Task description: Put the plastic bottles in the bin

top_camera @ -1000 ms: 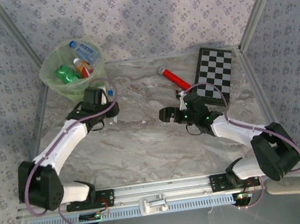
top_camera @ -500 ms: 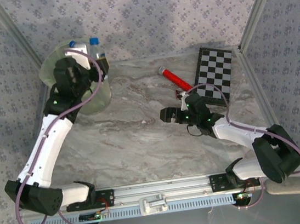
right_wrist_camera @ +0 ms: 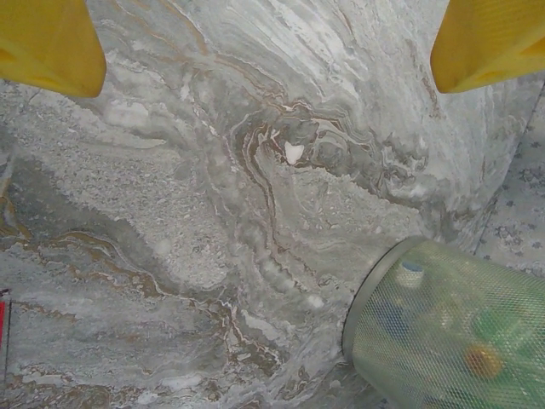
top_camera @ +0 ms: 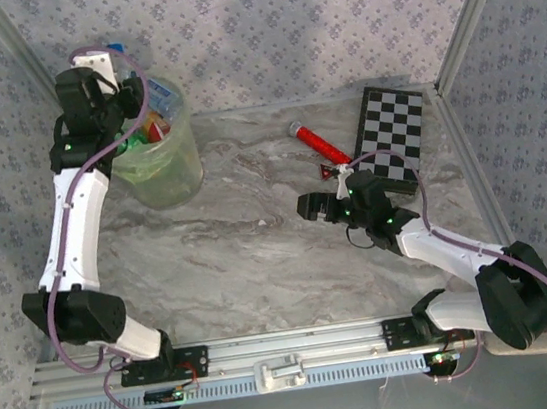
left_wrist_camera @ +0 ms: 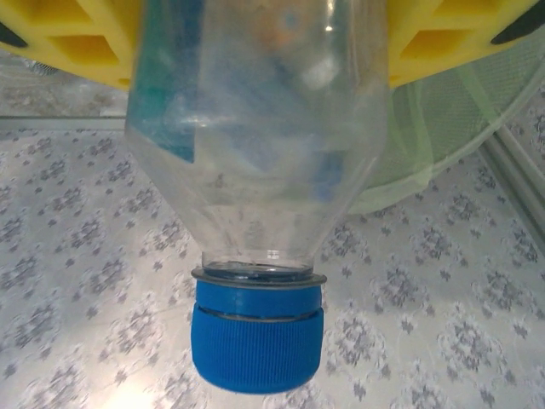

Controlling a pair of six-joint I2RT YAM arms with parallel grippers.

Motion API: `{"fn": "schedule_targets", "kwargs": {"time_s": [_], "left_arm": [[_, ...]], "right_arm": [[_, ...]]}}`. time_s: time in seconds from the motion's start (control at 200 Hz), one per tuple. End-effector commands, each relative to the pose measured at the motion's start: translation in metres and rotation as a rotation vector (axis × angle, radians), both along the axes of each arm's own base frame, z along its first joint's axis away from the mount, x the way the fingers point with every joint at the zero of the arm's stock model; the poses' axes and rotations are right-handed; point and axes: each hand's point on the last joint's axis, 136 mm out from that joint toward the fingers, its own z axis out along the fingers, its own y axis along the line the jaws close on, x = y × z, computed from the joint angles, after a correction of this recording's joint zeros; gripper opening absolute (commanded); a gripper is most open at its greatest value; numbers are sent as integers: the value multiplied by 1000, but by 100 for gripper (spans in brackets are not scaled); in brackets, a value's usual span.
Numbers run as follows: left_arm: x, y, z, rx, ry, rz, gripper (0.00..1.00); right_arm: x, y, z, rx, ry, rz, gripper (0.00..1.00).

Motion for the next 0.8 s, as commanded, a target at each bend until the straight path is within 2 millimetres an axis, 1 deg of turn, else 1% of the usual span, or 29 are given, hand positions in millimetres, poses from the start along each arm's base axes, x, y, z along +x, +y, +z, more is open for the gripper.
{"fn": "schedule_targets", "kwargs": {"time_s": [0.0, 0.12, 0.21, 0.255, 0.285, 0.29, 0.3, 0.37, 0.385, 0.42, 0.6, 0.645, 0.695, 0.745, 0.795], "left_arm": [[9, 10, -1, -7, 38, 31, 53], [21, 32, -25, -39, 129, 115, 53], [29, 47, -45, -77, 191, 165, 53], [31, 53, -59, -87, 230, 183, 53], [33, 55, -67, -92, 253, 191, 53], [33, 56, -62, -93, 243, 192, 53], [34, 56, -60, -95, 239, 193, 53], [39, 59, -68, -91, 266, 204, 53], [37, 59, -75, -86, 294, 208, 53], [38, 60, -82, -78, 322, 212, 54], [42, 67, -108, -32, 427, 243, 56], [42, 67, -111, -27, 442, 245, 58], [43, 66, -114, -32, 456, 240, 63], [43, 63, -111, -47, 456, 232, 70], [42, 61, -103, -66, 439, 220, 78]], "right_arm": [[-3, -7, -3, -29, 0, -9, 100], [-4, -10, -2, -35, -4, -15, 100], [-4, -14, -1, -43, -7, -24, 100], [-5, -15, -1, -48, -7, -26, 100], [-5, -16, -1, -49, -7, -28, 100], [-5, -16, -1, -49, -7, -29, 100], [-4, -17, -1, -49, -8, -29, 100], [-3, -19, 0, -49, -11, -36, 100], [-4, -20, 0, -49, -12, -37, 100], [-3, -21, 1, -49, -13, -39, 100], [-1, -24, -1, -48, -13, -46, 100], [-1, -25, -2, -47, -13, -50, 100], [-1, -25, -3, -45, -11, -51, 100], [-1, -26, -3, -45, -12, -51, 100], [-1, -26, -4, -45, -8, -52, 100]]}}
